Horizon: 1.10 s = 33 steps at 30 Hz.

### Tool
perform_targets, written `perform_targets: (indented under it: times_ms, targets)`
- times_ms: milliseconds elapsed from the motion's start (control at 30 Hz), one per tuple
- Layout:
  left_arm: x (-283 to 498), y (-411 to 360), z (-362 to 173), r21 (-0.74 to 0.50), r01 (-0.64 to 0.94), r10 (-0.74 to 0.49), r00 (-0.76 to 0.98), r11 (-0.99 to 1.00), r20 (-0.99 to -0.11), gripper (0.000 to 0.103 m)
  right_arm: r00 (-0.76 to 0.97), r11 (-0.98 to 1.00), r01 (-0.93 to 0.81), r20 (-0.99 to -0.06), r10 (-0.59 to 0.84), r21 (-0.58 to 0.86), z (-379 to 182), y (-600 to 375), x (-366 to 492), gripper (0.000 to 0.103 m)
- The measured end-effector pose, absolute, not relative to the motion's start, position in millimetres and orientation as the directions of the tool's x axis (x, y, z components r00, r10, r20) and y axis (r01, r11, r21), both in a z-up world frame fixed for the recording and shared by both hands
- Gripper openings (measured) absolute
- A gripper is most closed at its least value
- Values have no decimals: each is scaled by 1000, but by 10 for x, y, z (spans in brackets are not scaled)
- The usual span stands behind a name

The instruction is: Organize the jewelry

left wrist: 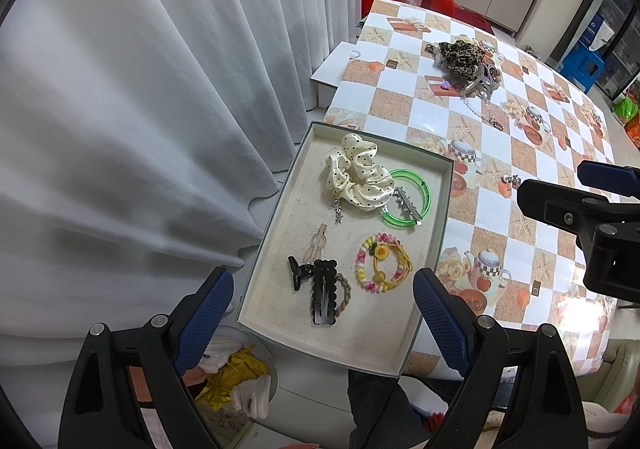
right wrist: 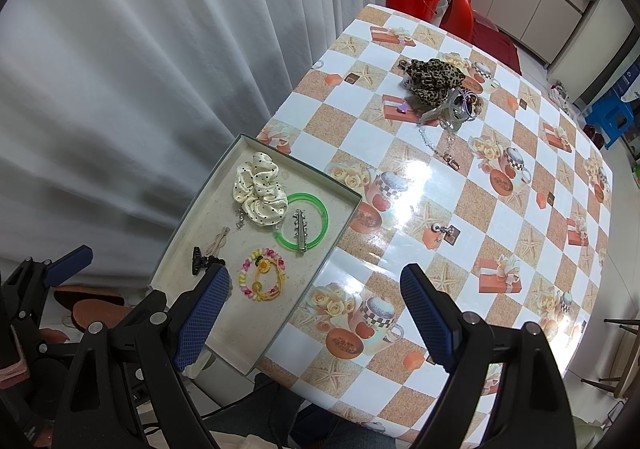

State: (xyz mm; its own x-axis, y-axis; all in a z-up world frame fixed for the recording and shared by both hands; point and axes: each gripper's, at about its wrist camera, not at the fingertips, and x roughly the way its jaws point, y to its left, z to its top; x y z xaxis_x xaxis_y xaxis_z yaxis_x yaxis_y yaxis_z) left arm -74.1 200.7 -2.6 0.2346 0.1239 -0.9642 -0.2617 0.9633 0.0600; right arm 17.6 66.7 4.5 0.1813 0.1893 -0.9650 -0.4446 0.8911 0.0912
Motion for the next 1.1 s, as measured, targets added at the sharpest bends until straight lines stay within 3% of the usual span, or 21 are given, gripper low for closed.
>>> perform_targets:
  times_ms: [1100]
  targets:
    - [-782, 2073, -37, 66, -269, 132, 237, 961, -963, 95, 174, 890, -446, -966, 192, 97, 51, 693, 141, 89]
